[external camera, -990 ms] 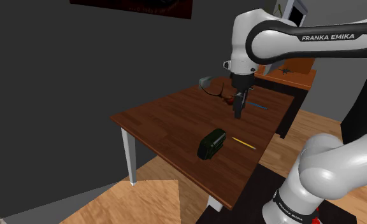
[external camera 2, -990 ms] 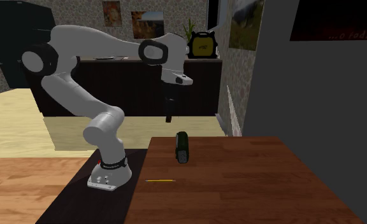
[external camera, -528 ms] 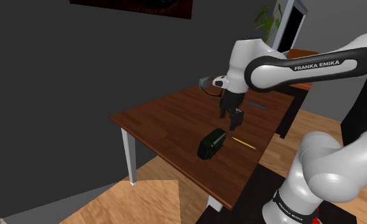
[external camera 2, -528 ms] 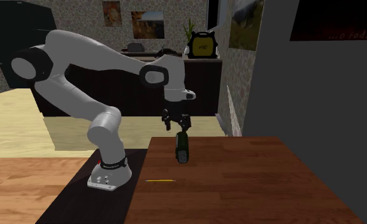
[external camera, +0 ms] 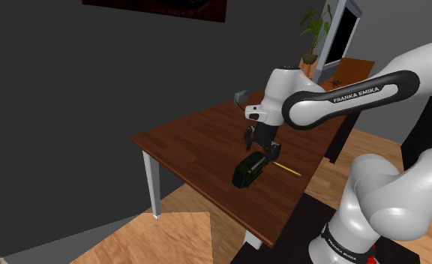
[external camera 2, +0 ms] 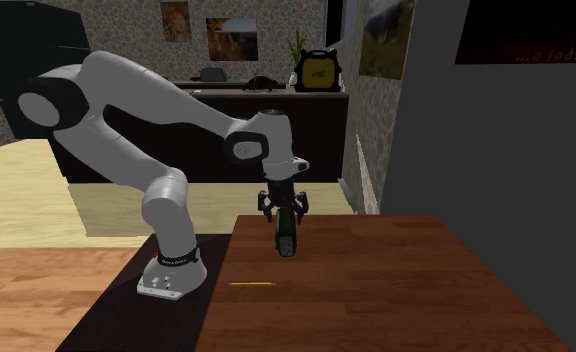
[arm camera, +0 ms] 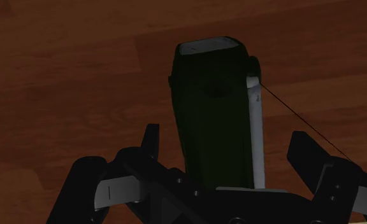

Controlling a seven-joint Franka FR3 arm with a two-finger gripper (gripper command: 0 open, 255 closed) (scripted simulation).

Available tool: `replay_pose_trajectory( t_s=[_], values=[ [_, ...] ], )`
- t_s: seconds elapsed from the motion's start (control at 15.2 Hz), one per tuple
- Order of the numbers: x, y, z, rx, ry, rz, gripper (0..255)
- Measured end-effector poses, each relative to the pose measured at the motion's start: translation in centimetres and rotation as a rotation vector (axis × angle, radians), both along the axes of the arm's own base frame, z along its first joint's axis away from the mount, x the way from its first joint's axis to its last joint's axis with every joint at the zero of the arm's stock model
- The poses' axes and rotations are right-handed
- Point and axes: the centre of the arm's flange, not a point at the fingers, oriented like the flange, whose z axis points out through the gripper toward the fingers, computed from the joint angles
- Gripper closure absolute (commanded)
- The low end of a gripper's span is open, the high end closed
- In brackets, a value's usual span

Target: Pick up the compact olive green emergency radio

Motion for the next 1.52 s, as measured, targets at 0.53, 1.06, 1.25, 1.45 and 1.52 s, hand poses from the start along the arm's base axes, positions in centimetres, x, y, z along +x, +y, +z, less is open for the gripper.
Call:
replay_pose_trajectory(
  t_s=[0.53,1.06,1.25,1.45,1.52],
  values=[
    [0.0,0.1,-1.8,0.0,-0.005,0.004,255],
    [0.0,0.1,-1.4,0.001,-0.002,0.004,255],
    [0.1,0.2,0.0,0.001,-0.001,0.004,255],
    [0.1,0.0,1.7,0.001,-0.001,0.004,255],
    [0.1,0.0,2.3,0.001,-0.001,0.004,255]
  ],
)
